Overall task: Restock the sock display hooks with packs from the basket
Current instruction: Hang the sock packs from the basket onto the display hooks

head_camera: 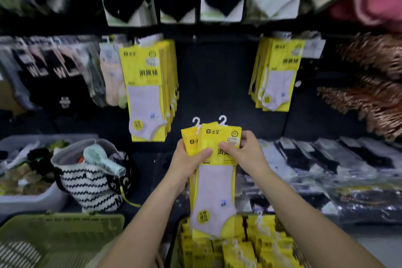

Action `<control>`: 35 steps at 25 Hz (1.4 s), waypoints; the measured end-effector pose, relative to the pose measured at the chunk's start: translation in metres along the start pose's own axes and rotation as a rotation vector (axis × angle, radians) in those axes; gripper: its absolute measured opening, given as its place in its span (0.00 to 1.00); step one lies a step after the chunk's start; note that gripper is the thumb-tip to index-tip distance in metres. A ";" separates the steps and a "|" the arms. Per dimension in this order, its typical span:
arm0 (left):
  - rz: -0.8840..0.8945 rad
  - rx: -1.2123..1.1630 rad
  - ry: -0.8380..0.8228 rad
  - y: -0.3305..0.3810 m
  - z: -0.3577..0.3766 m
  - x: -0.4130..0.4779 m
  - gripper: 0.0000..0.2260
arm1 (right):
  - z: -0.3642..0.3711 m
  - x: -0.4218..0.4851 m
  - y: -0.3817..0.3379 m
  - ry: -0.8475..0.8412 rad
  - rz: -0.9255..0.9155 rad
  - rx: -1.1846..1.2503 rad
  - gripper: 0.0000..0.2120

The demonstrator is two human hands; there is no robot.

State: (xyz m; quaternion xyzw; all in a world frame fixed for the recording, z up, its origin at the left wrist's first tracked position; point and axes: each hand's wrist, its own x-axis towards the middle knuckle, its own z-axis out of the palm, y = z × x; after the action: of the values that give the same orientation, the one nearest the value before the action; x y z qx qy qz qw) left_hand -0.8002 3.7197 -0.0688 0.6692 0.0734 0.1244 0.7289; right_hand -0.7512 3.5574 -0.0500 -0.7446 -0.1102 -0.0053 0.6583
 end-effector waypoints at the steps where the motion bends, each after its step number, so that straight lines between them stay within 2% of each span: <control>1: 0.017 -0.008 -0.004 0.009 0.000 0.006 0.20 | -0.003 0.008 -0.009 0.008 -0.009 0.023 0.15; 4: 0.079 -0.067 -0.007 0.038 -0.001 0.026 0.27 | -0.009 0.031 -0.033 -0.006 -0.066 0.048 0.06; 6: 0.131 -0.088 0.030 0.054 -0.003 0.040 0.27 | -0.009 0.045 -0.047 -0.010 -0.103 0.095 0.02; 10: 0.283 -0.003 0.161 0.089 -0.013 0.067 0.16 | -0.005 0.083 -0.075 0.079 -0.177 0.136 0.06; 15: 0.449 0.137 0.233 0.123 -0.035 0.072 0.16 | -0.004 0.125 -0.107 0.047 -0.139 0.166 0.08; 20: 0.449 0.145 0.254 0.142 -0.054 0.075 0.15 | 0.005 0.146 -0.125 0.037 -0.236 -0.028 0.04; 26: 0.430 0.140 0.234 0.153 -0.062 0.085 0.14 | 0.039 0.159 -0.135 0.008 -0.299 -0.135 0.05; 31: 0.420 0.117 0.220 0.152 -0.063 0.088 0.14 | 0.050 0.159 -0.132 -0.022 -0.192 -0.145 0.08; 33: 0.428 0.106 0.213 0.153 -0.062 0.088 0.14 | 0.048 0.151 -0.129 0.127 -0.205 -0.189 0.12; 35: 0.433 0.106 0.212 0.152 -0.061 0.086 0.14 | 0.049 0.133 -0.127 0.261 -0.359 -0.101 0.11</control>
State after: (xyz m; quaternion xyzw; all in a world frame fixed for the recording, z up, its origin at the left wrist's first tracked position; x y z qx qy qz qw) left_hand -0.7466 3.8129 0.0821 0.6897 0.0106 0.3433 0.6374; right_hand -0.6495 3.6404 0.0882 -0.7382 -0.1545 -0.2242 0.6172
